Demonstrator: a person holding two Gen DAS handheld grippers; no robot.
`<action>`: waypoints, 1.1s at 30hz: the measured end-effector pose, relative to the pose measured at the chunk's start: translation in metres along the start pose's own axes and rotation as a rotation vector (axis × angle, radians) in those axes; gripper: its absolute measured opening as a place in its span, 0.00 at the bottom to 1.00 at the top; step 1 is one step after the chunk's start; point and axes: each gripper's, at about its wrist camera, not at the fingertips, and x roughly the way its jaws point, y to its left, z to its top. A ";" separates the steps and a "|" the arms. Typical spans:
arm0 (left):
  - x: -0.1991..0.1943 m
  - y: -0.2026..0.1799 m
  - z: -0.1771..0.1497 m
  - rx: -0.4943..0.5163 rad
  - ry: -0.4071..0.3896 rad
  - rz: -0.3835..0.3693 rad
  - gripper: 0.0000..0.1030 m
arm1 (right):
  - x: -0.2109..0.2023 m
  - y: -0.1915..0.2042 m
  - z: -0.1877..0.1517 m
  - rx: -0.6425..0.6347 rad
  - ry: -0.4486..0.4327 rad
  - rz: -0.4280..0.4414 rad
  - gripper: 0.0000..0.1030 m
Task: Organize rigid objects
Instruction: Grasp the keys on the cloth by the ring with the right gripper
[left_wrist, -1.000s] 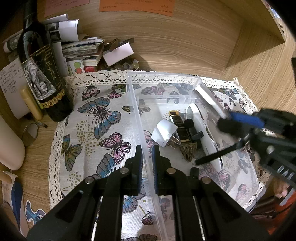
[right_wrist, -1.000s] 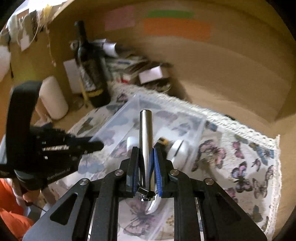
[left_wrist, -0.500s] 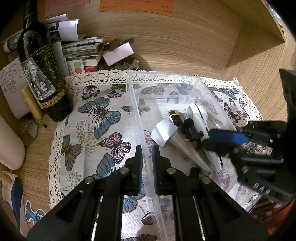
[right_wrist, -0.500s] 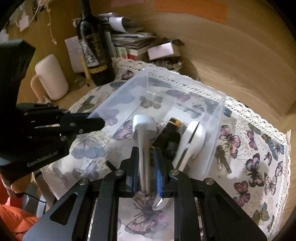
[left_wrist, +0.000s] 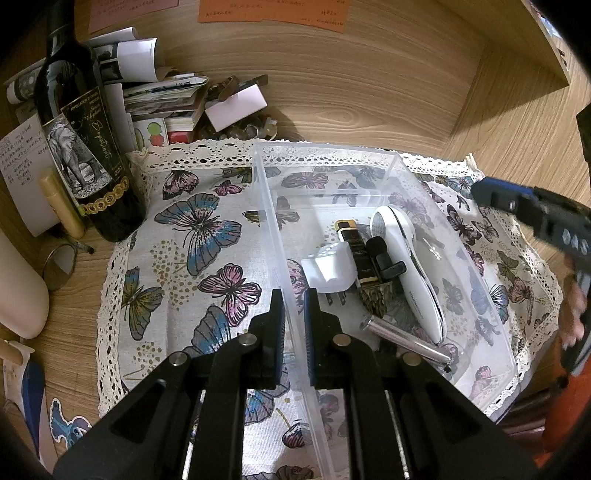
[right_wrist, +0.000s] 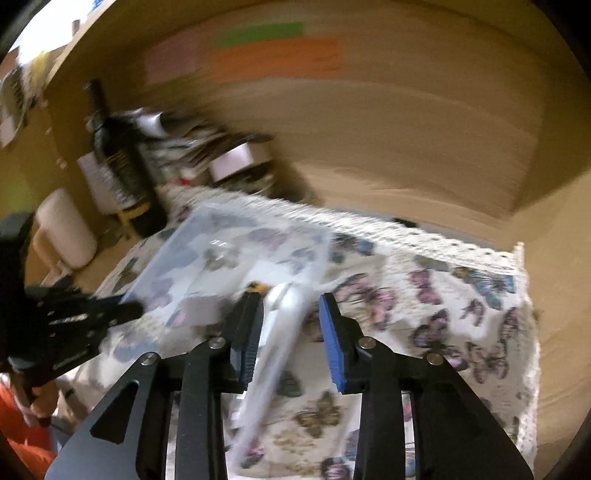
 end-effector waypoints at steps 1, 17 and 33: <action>0.000 0.000 0.000 0.000 0.000 0.000 0.09 | 0.001 -0.009 0.001 0.018 -0.003 -0.023 0.30; 0.000 0.000 0.000 0.002 0.002 0.004 0.09 | 0.096 -0.045 -0.032 0.050 0.265 -0.033 0.46; 0.000 0.001 0.000 0.001 0.005 0.002 0.09 | 0.102 -0.014 -0.034 -0.064 0.210 -0.069 0.22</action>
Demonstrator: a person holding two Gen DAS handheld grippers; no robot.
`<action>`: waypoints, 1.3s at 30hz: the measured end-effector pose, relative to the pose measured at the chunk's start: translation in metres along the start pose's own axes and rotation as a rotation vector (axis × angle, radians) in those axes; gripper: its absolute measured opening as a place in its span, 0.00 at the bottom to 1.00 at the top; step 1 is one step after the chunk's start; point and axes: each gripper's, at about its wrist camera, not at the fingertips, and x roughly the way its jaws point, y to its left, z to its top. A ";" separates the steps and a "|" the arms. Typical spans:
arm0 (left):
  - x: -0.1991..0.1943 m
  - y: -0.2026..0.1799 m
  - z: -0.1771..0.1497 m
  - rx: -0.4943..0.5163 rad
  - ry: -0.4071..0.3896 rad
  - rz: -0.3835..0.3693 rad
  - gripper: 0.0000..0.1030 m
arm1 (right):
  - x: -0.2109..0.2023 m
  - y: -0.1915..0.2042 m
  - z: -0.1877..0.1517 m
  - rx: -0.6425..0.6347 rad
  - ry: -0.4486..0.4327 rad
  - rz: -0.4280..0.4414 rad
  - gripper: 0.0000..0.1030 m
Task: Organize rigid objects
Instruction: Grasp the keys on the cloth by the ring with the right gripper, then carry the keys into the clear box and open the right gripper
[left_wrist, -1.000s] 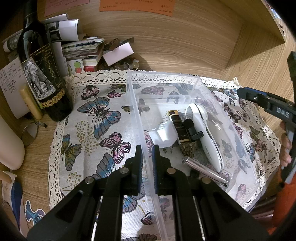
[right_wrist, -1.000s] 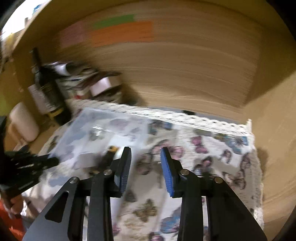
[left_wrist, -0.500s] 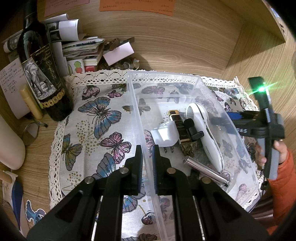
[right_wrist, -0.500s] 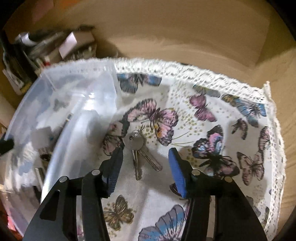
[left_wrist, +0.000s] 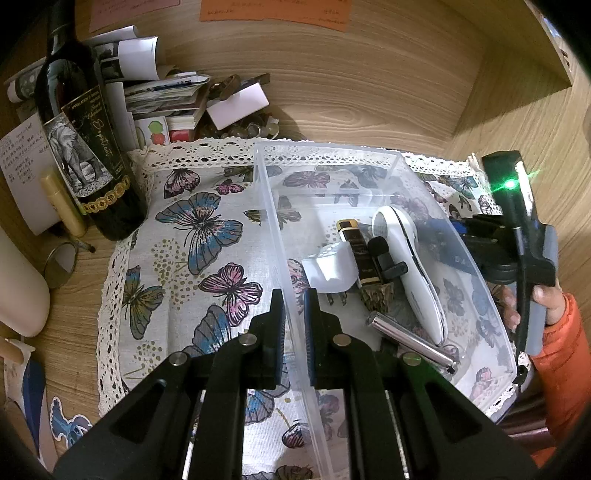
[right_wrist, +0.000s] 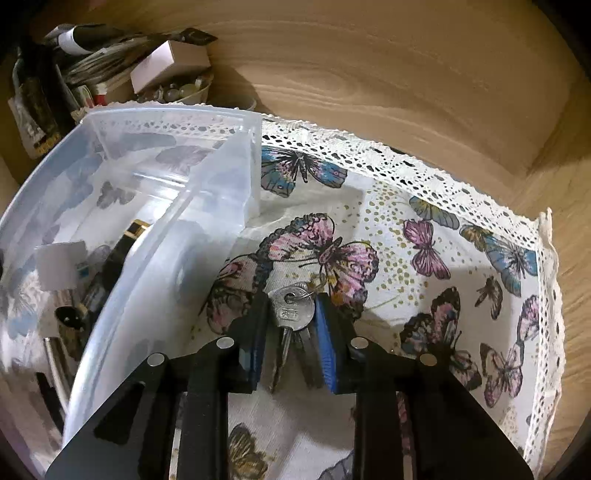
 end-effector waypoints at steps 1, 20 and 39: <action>0.000 0.000 0.000 0.001 0.000 0.001 0.09 | -0.006 0.000 -0.001 0.013 -0.012 0.000 0.22; 0.000 0.000 0.000 0.001 -0.001 0.001 0.09 | -0.131 0.016 0.015 -0.023 -0.326 0.062 0.22; 0.000 0.000 0.000 0.001 -0.001 0.001 0.09 | -0.081 0.062 0.001 -0.066 -0.137 0.197 0.22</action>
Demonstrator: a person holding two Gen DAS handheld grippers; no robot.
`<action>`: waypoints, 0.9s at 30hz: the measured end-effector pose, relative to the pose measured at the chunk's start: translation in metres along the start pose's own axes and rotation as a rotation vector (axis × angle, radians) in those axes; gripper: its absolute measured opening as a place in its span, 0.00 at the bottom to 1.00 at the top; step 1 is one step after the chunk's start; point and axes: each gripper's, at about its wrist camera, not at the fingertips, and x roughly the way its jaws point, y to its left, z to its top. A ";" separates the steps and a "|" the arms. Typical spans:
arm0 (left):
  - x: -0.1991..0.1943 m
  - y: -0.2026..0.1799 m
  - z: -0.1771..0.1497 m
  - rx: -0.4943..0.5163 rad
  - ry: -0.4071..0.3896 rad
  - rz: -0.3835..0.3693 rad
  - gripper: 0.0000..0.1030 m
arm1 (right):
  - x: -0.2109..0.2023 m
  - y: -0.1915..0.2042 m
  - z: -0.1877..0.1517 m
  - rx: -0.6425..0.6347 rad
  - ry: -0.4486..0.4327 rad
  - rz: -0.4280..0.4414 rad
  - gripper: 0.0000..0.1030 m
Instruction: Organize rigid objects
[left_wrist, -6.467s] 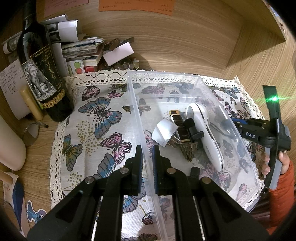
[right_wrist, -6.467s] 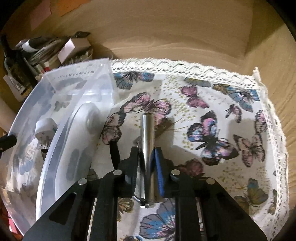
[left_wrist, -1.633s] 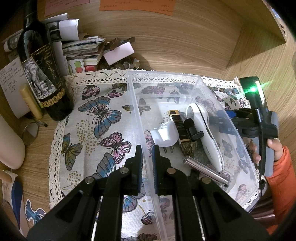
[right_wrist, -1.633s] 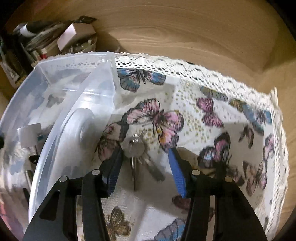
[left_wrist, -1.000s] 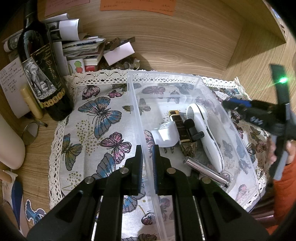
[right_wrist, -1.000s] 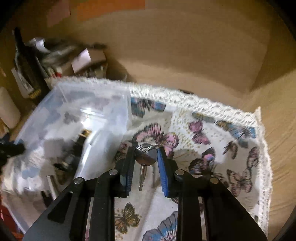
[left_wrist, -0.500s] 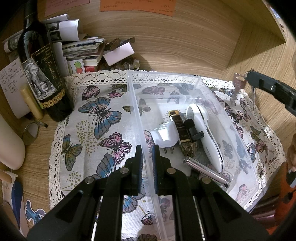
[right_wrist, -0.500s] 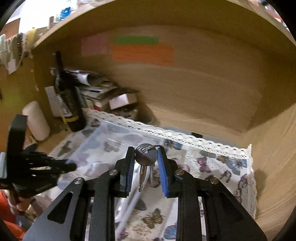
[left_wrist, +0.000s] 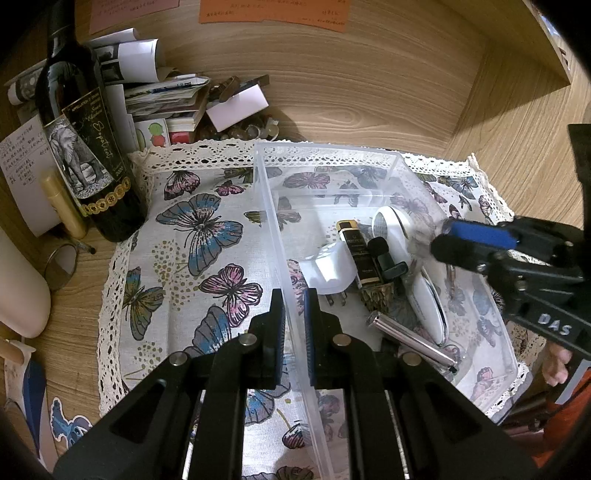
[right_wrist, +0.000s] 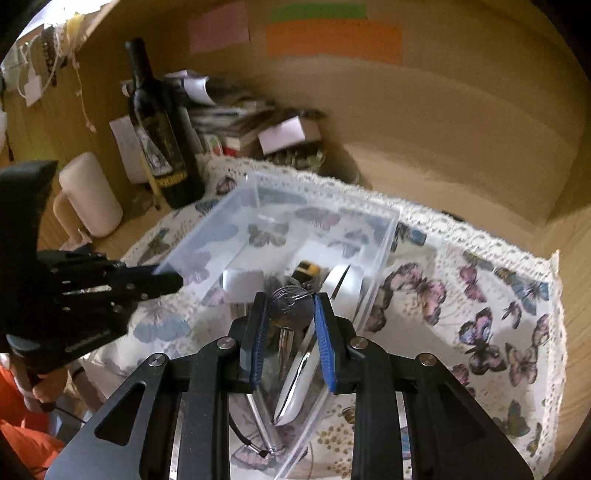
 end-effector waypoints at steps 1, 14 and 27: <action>0.000 0.000 0.000 0.001 0.000 0.000 0.09 | 0.002 0.000 0.000 0.002 0.005 -0.003 0.22; -0.006 -0.002 0.002 0.008 -0.012 0.031 0.09 | -0.021 -0.007 -0.003 0.032 -0.046 -0.002 0.50; -0.071 -0.029 -0.002 0.046 -0.290 0.136 0.76 | -0.087 -0.003 -0.022 0.064 -0.243 -0.079 0.90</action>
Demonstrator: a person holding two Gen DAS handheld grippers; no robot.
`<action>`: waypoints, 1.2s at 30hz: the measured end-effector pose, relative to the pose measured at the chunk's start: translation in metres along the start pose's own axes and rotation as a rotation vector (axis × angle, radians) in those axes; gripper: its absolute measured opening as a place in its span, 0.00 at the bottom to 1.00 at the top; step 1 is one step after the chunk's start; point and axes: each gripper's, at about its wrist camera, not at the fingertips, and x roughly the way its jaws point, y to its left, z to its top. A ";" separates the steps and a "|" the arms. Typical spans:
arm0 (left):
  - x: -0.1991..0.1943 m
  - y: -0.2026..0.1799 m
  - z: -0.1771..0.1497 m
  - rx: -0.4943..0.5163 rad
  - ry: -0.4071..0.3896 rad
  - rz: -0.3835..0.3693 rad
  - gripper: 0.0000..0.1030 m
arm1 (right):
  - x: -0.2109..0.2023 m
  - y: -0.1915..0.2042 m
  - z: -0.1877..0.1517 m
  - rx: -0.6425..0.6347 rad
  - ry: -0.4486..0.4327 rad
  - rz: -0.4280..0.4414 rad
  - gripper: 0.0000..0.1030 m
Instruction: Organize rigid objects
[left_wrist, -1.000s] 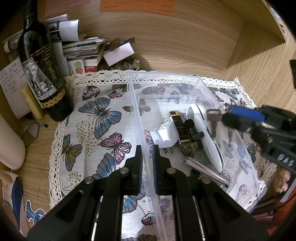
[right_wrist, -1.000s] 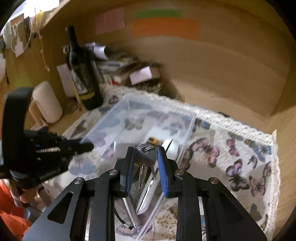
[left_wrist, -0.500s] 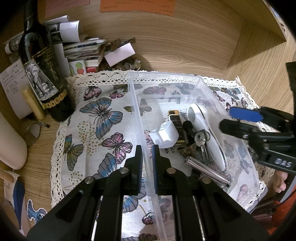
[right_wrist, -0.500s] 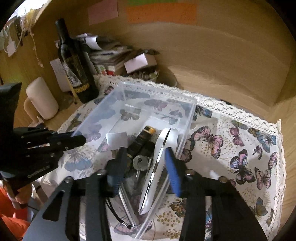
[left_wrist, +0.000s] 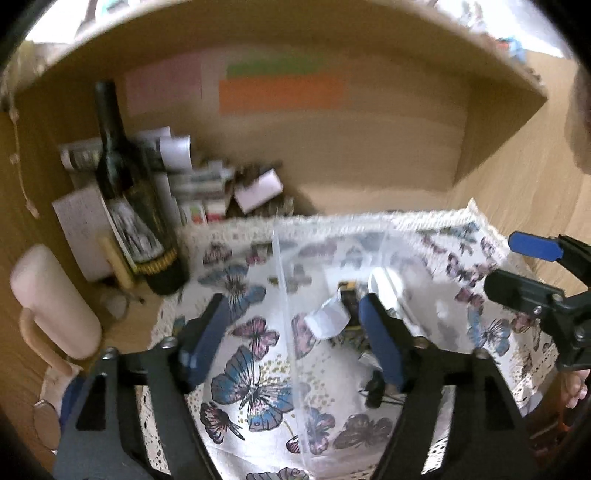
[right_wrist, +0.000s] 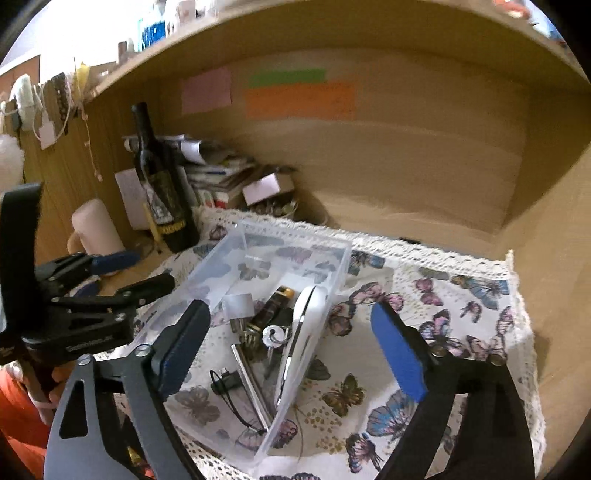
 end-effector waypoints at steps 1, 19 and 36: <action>-0.008 -0.003 0.001 0.006 -0.029 -0.001 0.80 | -0.007 0.000 -0.001 -0.001 -0.022 -0.019 0.95; -0.076 -0.022 -0.006 -0.009 -0.264 -0.042 0.97 | -0.067 0.015 -0.015 -0.010 -0.217 -0.119 1.00; -0.077 -0.026 -0.008 0.009 -0.275 -0.044 0.98 | -0.064 0.020 -0.017 -0.021 -0.206 -0.124 1.00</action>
